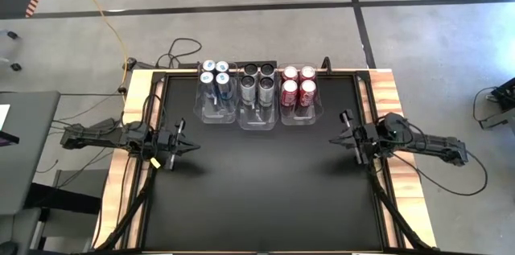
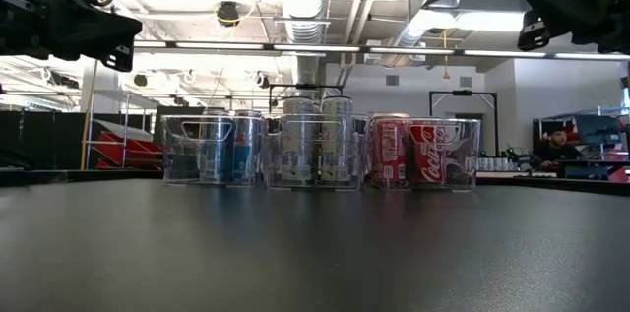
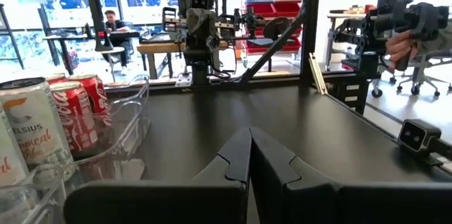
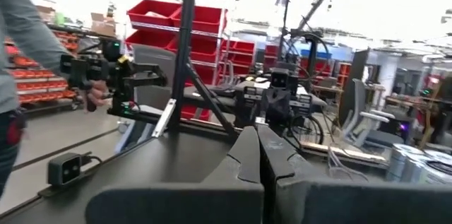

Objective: Sort soda cans
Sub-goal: Return to Home Position

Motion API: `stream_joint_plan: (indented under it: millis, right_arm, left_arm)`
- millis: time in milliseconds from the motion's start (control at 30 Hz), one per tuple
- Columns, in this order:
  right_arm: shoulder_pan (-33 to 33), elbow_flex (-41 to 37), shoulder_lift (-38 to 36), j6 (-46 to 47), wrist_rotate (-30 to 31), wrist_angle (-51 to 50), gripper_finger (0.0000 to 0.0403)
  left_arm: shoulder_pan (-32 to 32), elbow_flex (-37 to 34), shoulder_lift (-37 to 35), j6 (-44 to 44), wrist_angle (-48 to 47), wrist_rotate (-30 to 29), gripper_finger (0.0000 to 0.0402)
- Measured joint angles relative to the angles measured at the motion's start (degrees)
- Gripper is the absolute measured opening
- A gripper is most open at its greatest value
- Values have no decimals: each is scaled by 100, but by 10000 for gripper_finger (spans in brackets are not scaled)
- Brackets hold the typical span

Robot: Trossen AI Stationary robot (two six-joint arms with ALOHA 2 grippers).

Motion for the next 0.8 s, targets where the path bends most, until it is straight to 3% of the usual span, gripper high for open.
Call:
stream_joint_plan:
  millis: [133,300,800]
  right_arm:
    - [-67,0,-1,19,97,-77,0]
    - [-232,0,7,511,369,-967,0]
    - [-258,0,4,279,416,-975,0]
  left_arm:
    - [0,0,0,-147,-2,-10,0]
    - [0,0,55,-261,-21,-88,0]
    - [-1,0,466,-747,34,-101,0]
